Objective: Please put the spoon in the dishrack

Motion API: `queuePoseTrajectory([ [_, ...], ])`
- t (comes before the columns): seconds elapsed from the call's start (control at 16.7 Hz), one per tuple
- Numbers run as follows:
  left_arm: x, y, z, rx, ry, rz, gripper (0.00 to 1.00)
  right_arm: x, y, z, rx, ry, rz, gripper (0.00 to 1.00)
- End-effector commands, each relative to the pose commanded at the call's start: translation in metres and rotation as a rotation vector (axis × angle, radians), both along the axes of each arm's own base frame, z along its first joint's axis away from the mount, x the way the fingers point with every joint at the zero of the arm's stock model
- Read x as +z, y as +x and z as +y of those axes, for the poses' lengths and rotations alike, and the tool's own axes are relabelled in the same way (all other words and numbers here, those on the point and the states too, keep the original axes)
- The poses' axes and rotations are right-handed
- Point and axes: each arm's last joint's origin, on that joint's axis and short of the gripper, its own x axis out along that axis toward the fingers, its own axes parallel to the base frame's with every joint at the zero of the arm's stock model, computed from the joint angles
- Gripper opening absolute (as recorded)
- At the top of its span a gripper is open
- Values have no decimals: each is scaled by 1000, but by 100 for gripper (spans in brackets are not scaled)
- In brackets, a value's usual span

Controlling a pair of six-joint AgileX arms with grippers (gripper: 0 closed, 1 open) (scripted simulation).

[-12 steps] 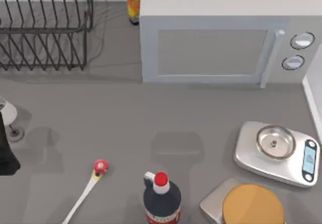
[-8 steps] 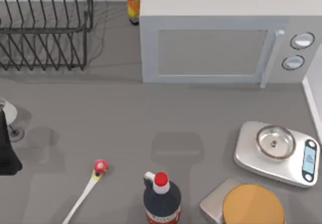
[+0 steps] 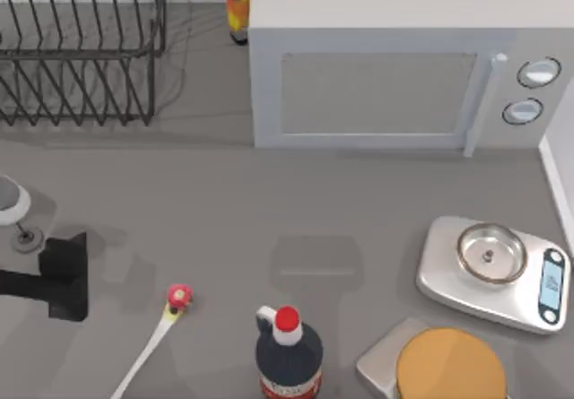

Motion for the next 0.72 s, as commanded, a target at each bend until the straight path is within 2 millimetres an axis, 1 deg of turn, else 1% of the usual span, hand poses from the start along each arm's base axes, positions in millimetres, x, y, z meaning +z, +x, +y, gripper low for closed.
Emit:
queuePoseTrajectory([
  [0.18, 1, 26, -23, -86, 82, 323, 100, 0, 0, 0, 0, 0, 0, 100],
  [0.36, -4, 49, -49, -159, 181, 592, 100, 0, 0, 0, 0, 0, 0, 100],
  [0.54, -8, 66, -74, -212, 268, 772, 100, 0, 0, 0, 0, 0, 0, 100],
  [0.72, -11, 76, -93, -243, 327, 873, 100, 0, 0, 0, 0, 0, 0, 100],
])
